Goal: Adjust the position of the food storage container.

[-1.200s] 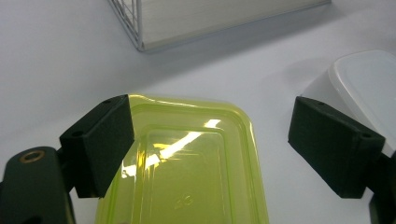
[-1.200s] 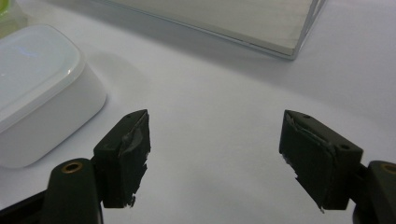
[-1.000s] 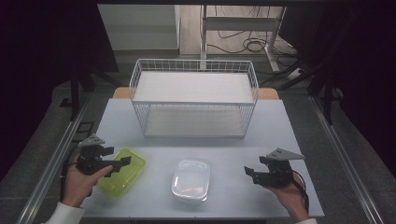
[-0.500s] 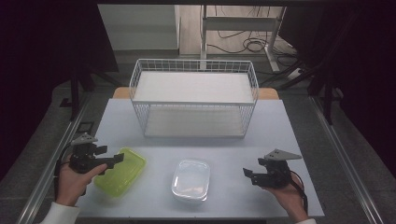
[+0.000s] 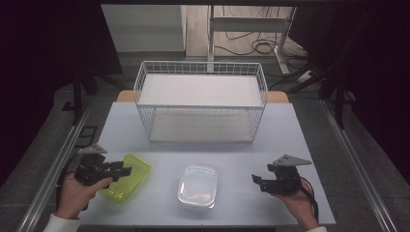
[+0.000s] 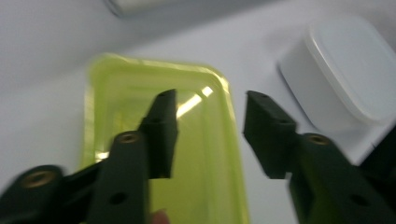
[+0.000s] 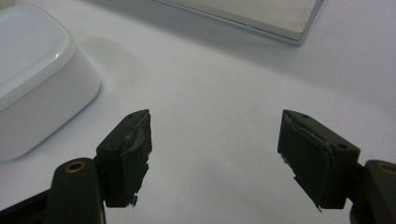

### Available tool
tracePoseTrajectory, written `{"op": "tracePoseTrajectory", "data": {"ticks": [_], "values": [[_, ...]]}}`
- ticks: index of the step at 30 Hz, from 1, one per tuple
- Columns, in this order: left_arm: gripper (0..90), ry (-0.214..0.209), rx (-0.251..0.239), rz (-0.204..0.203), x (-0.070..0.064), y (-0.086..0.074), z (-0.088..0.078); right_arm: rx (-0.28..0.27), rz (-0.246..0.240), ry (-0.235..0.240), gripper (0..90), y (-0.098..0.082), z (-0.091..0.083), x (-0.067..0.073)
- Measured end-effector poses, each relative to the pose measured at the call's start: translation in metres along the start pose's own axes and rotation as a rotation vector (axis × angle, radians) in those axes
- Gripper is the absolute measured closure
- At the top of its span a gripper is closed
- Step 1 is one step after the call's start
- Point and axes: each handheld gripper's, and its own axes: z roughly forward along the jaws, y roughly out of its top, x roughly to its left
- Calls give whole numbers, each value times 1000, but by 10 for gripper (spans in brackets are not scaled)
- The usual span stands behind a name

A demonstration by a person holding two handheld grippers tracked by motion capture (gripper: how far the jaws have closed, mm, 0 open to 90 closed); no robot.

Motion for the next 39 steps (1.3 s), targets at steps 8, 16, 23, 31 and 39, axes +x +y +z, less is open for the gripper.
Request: {"op": "tracePoseTrajectory", "data": {"ticks": [8,16,23,31,39], "values": [[894,-49,139,77,-29,-9,12,-1,-1,-1,260,0,0,-1],[900,-1,238,114,-53,-25,27,8,-2,-2,260,0,0,-2],[900,70,313,141,-60,-35,40,12,8,-1,260,0,1,-4],[900,137,314,110,-44,-37,37,16,2,-4,260,-1,0,-4],[900,156,299,82,-24,-34,33,23,-1,-5,260,-2,2,-3]]}}
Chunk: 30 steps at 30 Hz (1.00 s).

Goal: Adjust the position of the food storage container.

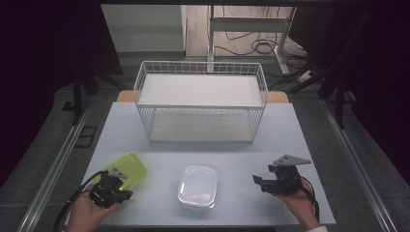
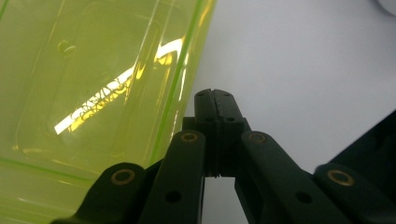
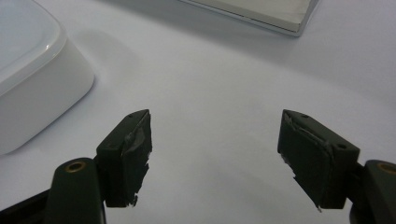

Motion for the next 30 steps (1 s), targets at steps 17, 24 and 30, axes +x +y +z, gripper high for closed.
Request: {"op": "tracePoseTrajectory", "data": {"ticks": [17,24,30], "values": [[900,20,-26,-46,30,-1,-2,3,-2,-1,260,-1,0,0],[900,-8,-91,-50,21,-15,-27,7,-3,0,260,-1,1,0],[900,51,-168,-194,58,-41,-59,3,4,2,261,-1,0,-1]]}}
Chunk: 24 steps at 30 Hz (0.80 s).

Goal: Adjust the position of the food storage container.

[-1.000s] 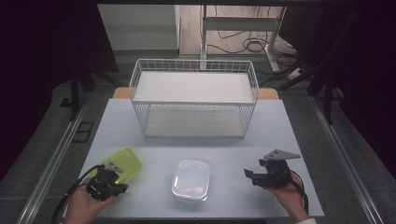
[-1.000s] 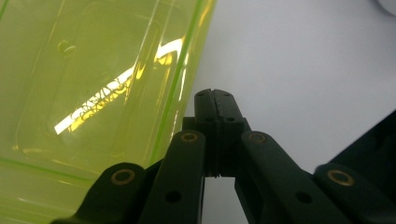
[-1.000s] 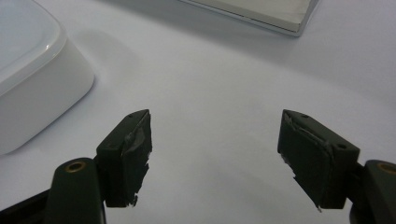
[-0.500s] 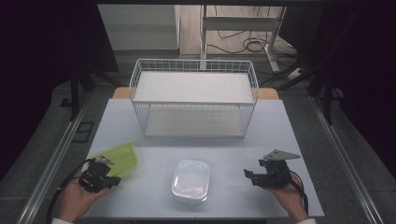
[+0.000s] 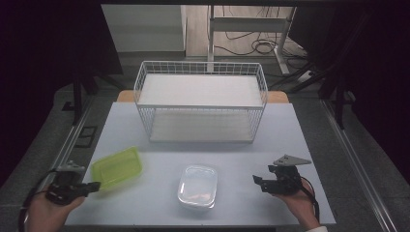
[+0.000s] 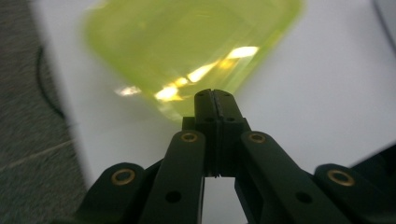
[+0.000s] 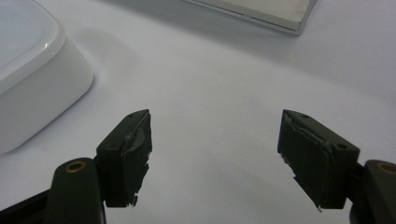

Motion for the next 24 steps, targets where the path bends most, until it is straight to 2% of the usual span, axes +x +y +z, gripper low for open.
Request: {"op": "tracePoseTrajectory", "data": {"ticks": [1,3,4,6,9,12,14,17,24], "values": [[900,24,-12,-53,17,-3,-7,0,-1,0,260,0,0,0],[900,29,-1,-113,34,-5,-7,-3,-3,4,260,2,1,0],[900,29,-1,-113,34,-5,-7,-3,-3,4,260,2,1,0],[900,39,23,-166,52,-8,0,-5,-1,4,259,3,0,1],[900,30,62,-206,66,-12,14,-21,9,8,247,6,-1,2],[900,-1,76,-221,73,-10,28,-26,13,10,237,7,-1,1],[900,-12,74,-226,74,-8,30,-22,14,9,236,6,0,1],[900,-47,72,-206,75,5,37,-19,9,6,237,6,-1,1],[900,-75,81,-188,72,24,50,-23,13,2,237,4,-3,-1]]}}
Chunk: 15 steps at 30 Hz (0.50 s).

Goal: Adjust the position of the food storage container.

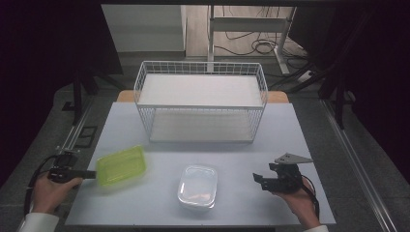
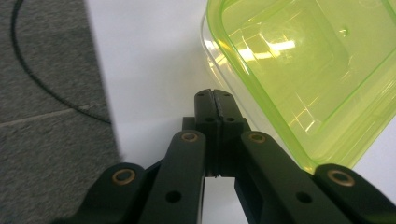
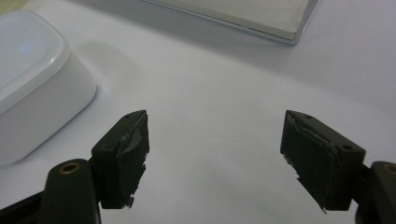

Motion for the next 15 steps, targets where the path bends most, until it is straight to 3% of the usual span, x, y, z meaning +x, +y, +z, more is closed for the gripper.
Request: {"op": "tracePoseTrajectory", "data": {"ticks": [4,5,6,10,15], "values": [[900,-14,12,35,-14,11,10,3,1,2,237,-1,0,0],[900,-31,7,51,-23,19,16,5,1,4,237,-1,1,1],[900,-31,7,51,-23,19,16,5,1,4,237,-1,1,1],[900,-59,18,91,-46,38,34,7,-5,9,237,0,1,1],[900,-80,19,110,-65,52,50,8,-6,11,237,-1,1,0]]}}
